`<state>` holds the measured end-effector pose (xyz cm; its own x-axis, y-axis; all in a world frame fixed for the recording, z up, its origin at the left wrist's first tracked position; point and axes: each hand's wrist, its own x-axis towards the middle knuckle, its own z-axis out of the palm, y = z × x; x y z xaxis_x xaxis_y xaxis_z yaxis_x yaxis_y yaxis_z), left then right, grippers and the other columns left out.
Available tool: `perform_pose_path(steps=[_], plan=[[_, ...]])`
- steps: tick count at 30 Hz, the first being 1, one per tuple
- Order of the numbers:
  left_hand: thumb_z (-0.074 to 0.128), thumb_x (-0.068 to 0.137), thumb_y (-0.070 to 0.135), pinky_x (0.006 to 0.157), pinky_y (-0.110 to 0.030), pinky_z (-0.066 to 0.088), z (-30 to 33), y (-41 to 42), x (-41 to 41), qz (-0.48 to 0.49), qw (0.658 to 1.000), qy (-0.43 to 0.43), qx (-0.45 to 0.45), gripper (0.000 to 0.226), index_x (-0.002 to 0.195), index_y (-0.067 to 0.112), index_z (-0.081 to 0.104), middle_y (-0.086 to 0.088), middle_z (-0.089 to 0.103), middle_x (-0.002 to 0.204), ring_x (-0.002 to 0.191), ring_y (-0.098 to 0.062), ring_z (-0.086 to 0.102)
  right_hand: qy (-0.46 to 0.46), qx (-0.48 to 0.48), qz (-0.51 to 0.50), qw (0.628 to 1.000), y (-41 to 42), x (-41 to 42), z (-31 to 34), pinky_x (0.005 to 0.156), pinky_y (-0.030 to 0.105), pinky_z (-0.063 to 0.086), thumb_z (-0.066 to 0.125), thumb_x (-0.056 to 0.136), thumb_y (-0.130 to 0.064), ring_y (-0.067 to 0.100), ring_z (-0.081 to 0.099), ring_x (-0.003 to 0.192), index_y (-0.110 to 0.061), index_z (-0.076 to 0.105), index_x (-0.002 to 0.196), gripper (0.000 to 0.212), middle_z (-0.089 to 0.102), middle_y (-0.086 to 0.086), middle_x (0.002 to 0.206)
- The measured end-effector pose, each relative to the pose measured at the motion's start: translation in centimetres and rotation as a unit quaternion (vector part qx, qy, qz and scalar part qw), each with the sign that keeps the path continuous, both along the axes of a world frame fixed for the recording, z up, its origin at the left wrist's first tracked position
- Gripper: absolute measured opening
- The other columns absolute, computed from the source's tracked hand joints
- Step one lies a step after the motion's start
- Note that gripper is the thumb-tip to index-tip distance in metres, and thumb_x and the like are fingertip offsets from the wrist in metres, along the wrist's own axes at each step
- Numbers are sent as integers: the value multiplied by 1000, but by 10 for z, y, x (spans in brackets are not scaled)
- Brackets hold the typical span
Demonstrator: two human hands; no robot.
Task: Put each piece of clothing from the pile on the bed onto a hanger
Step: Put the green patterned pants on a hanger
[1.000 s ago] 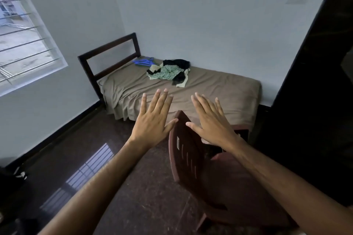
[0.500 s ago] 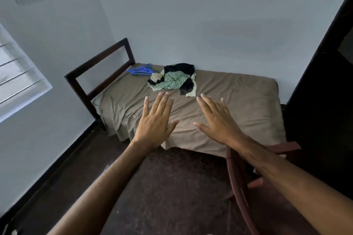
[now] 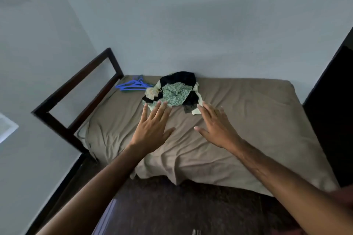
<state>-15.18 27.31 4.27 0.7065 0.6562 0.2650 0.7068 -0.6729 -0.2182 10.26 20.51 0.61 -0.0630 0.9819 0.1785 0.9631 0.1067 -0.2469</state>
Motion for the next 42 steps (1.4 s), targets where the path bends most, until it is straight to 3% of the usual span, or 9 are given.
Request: perform_pose_path(steps=[7, 15, 19, 22, 24, 27, 31, 38, 42], plan=[[36, 95, 57, 120, -61, 18, -19, 169, 4, -10, 998, 5, -54, 71, 150, 11, 40, -7, 37, 158, 149, -25, 29, -22, -13, -34, 999, 144, 7, -14, 117, 61, 24, 54, 96, -54, 34, 34, 144, -11, 26, 157, 80, 25, 13, 162], [30, 94, 56, 116, -62, 24, -77, 374, 8, -43, 990, 30, -134, 71, 147, 11, 44, -7, 46, 151, 144, -29, 39, -6, -69, -104, 992, 312, -2, -62, 115, 57, 30, 54, 96, -51, 35, 42, 138, -11, 32, 154, 74, 32, 13, 158], [28, 96, 55, 114, -63, 27, -120, 476, 0, -60, 979, 62, -183, 70, 148, 10, 43, -7, 48, 148, 141, -30, 42, 44, -102, -162, 981, 401, -18, -96, 111, 52, 36, 33, 87, -61, 34, 46, 136, -9, 42, 148, 81, 43, 15, 151], [35, 95, 51, 115, -62, 29, -157, 542, 1, -69, 966, 89, -231, 67, 148, 10, 41, -7, 47, 147, 140, -30, 41, 83, -139, -191, 968, 464, -24, -126, 111, 46, 37, 46, 91, -50, 31, 45, 136, -9, 42, 147, 70, 46, 12, 148], [32, 94, 50, 114, -61, 31, -185, 579, 7, -78, 958, 99, -256, 66, 146, 11, 41, -8, 47, 146, 139, -31, 42, 92, -162, -194, 963, 498, -21, -151, 110, 42, 36, 59, 94, -36, 30, 45, 134, -9, 41, 148, 62, 46, 11, 147], [21, 89, 52, 105, -56, 43, -235, 642, 26, -102, 948, 109, -280, 73, 141, 10, 47, -11, 51, 142, 133, -33, 49, 95, -213, -195, 953, 552, -7, -200, 107, 39, 37, 61, 95, -32, 30, 45, 132, -12, 41, 148, 60, 45, 8, 146], [43, 99, 44, 109, -52, 38, -303, 729, 72, -101, 946, 110, -288, 58, 148, 15, 35, -9, 38, 153, 140, -30, 38, 132, -239, -221, 936, 631, 35, -279, 104, 46, 41, 60, 94, -30, 30, 46, 128, -15, 43, 145, 56, 45, 7, 141], [50, 99, 40, 115, -52, 30, -422, 799, 142, -93, 953, 99, -270, 64, 153, 17, 26, -5, 26, 162, 147, -28, 29, 150, -173, -306, 924, 742, 108, -415, 101, 50, 43, 56, 90, -20, 35, 47, 125, -16, 49, 133, 43, 52, 9, 135], [52, 98, 37, 109, -56, 36, -469, 803, 151, -98, 954, 91, -268, 67, 154, 17, 22, -6, 18, 164, 144, -32, 34, 143, -96, -345, 923, 769, 118, -464, 89, 45, 48, 58, 86, -26, 30, 60, 106, -19, 60, 108, 23, 67, 3, 109]])
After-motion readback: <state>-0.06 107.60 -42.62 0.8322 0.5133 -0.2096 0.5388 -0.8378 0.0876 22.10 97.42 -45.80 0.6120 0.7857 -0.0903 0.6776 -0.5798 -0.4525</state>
